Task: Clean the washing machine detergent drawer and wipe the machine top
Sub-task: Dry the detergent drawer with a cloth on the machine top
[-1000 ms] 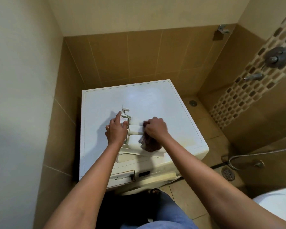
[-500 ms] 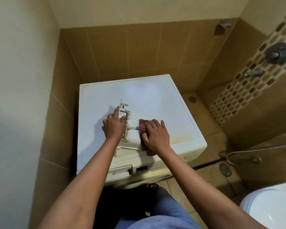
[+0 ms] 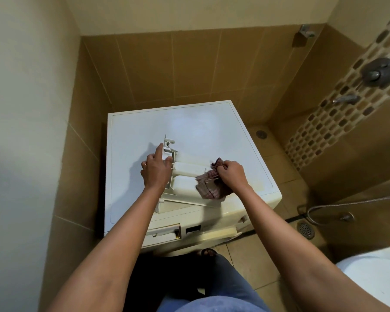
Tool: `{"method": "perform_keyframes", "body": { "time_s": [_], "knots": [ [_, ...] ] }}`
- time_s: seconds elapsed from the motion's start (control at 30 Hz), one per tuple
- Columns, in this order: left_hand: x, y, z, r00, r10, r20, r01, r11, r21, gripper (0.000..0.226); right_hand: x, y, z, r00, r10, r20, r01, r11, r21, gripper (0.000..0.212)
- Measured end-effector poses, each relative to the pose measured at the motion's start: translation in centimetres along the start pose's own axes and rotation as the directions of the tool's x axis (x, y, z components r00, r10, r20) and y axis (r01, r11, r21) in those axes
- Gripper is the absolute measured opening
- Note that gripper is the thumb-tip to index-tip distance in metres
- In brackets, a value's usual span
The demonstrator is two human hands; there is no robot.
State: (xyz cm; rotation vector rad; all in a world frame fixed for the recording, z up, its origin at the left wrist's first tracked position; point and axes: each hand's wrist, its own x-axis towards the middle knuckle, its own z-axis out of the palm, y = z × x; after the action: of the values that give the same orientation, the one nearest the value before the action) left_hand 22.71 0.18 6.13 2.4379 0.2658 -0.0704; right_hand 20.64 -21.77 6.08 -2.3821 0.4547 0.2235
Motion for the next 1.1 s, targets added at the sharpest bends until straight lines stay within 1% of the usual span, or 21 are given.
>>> {"method": "perform_keyframes", "body": {
  "time_s": [0.03,0.1,0.13,0.23,0.3,0.37,0.43,0.5,0.57,0.63,0.73,0.77,0.83,0.9,0.97,1.03,1.1],
  "knots": [
    [0.0,0.0,0.0,1.0,0.005,0.001,-0.005,1.0,-0.002,0.054,0.1,-0.7,0.2,1.0,-0.015,0.001,0.015,0.997,-0.075,0.02],
    [0.1,0.0,-0.1,1.0,0.01,0.002,-0.01,1.0,0.003,0.054,0.4,-2.3,0.9,0.996,-0.088,0.01,0.089,0.978,-0.191,0.026],
    [0.1,0.0,-0.1,1.0,0.009,0.004,-0.009,1.0,0.01,0.054,0.4,-3.3,1.4,0.99,-0.136,0.019,0.137,0.968,-0.212,0.029],
    [0.1,0.1,-0.2,1.0,-0.001,0.005,0.001,1.0,0.031,0.055,-0.2,-6.4,3.0,0.959,-0.272,0.083,0.283,0.944,-0.172,0.029],
    [0.1,0.1,-0.2,1.0,-0.004,-0.002,0.004,0.999,0.051,0.055,-1.1,-7.8,4.3,0.93,-0.348,0.123,0.363,0.92,-0.145,0.032],
    [0.1,0.1,-0.2,1.0,-0.002,-0.014,0.003,0.997,0.079,0.054,-2.3,-7.8,5.6,0.886,-0.44,0.146,0.461,0.87,-0.173,0.042],
    [0.0,0.1,-0.2,1.0,-0.002,-0.027,0.005,0.995,0.097,0.053,-3.4,-6.2,6.3,0.847,-0.502,0.176,0.531,0.812,-0.241,0.052],
    [-0.1,0.2,-0.2,0.999,-0.01,-0.044,0.015,0.994,0.105,0.053,-4.2,-3.5,6.0,0.841,-0.52,0.15,0.539,0.784,-0.308,0.062],
    [-0.2,0.3,-0.2,0.999,-0.011,-0.048,0.016,0.994,0.106,0.052,-4.9,-1.0,5.1,0.86,-0.5,0.102,0.497,0.779,-0.382,0.07],
    [-0.3,0.3,-0.2,0.999,-0.002,-0.035,0.005,0.996,0.087,0.052,-5.3,0.1,4.6,0.869,-0.486,0.092,0.472,0.762,-0.443,0.074],
    [-0.2,0.1,-0.3,1.0,0.009,-0.015,-0.009,0.999,0.046,0.052,-5.5,-1.9,5.6,0.908,-0.409,0.094,0.409,0.812,-0.418,0.071],
    [-0.2,0.1,-0.3,1.0,0.011,-0.012,-0.011,0.999,0.037,0.053,-5.6,-2.8,6.1,0.911,-0.403,0.091,0.404,0.823,-0.399,0.069],
    [-0.2,-0.1,-0.3,1.0,0.011,-0.009,-0.011,0.999,0.04,0.053,-6.1,-3.9,7.3,0.881,-0.459,0.116,0.468,0.807,-0.36,0.067],
    [-0.1,0.0,-0.3,1.0,0.012,-0.011,-0.011,0.998,0.055,0.053,-6.7,-3.6,7.9,0.809,-0.567,0.158,0.584,0.74,-0.333,0.062],
    [-0.2,0.0,-0.3,1.0,0.008,-0.005,-0.007,0.999,0.046,0.052,-7.1,-2.3,7.5,0.75,-0.639,0.173,0.653,0.67,-0.353,0.056],
    [-0.2,-0.1,-0.4,1.0,-0.009,0.004,0.009,1.0,-0.018,0.051,-7.2,-0.3,6.6,0.746,-0.647,0.157,0.65,0.657,-0.382,0.052],
    [-0.2,0.0,-0.5,0.999,-0.037,0.012,0.038,0.995,-0.093,0.051,-7.0,2.2,5.5,0.78,-0.621,0.078,0.597,0.701,-0.39,0.051]
  ]
}}
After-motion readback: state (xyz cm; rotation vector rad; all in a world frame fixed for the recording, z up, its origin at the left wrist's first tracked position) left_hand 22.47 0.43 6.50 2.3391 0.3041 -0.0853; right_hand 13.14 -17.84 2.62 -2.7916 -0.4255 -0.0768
